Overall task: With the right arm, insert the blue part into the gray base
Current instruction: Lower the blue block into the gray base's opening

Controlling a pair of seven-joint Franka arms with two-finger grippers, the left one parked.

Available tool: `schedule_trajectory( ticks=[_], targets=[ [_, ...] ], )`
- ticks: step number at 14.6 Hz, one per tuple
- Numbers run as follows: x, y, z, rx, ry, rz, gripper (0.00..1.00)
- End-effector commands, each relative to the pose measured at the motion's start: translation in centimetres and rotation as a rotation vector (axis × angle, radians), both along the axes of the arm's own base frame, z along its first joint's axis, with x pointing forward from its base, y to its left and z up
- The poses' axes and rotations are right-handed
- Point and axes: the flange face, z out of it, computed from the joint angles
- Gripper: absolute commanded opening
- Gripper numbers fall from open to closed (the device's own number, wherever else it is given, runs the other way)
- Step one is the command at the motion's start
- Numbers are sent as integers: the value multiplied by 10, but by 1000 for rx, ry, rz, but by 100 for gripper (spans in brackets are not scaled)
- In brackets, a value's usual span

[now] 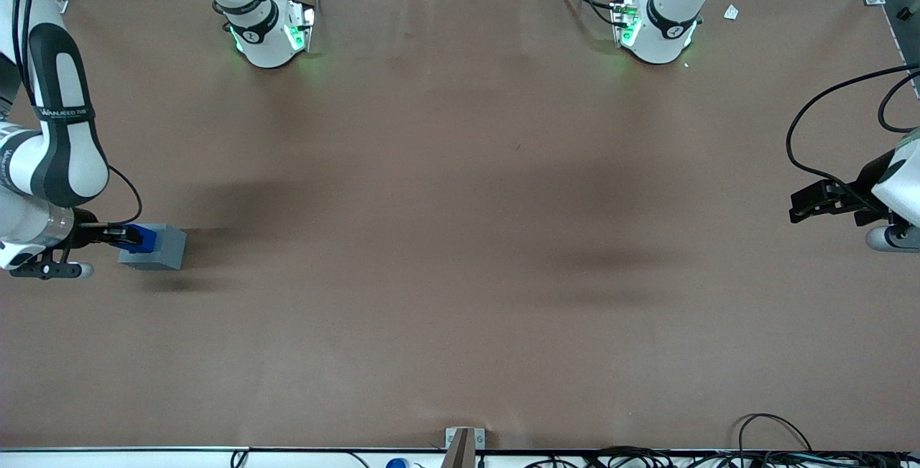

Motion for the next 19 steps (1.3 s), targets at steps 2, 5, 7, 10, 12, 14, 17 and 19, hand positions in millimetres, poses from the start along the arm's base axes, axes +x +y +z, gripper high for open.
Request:
schedule_trajectory(
  ticks=[2, 5, 7, 10, 12, 14, 17, 19],
  targets=[
    [-7, 1, 6, -2, -24, 14, 2],
    [-7, -1, 8, -4, -30, 11, 2],
    [-7, -2, 7, -4, -29, 10, 2],
    [-9, 0, 3, -2, -21, 11, 2],
    [-9, -1, 2, -1, -18, 9, 2],
    [-12, -2, -2, 2, -8, 7, 2],
    [-14, -3, -9, 3, 3, 4, 2],
    [-14, -3, -12, 4, 7, 4, 3]
  ],
)
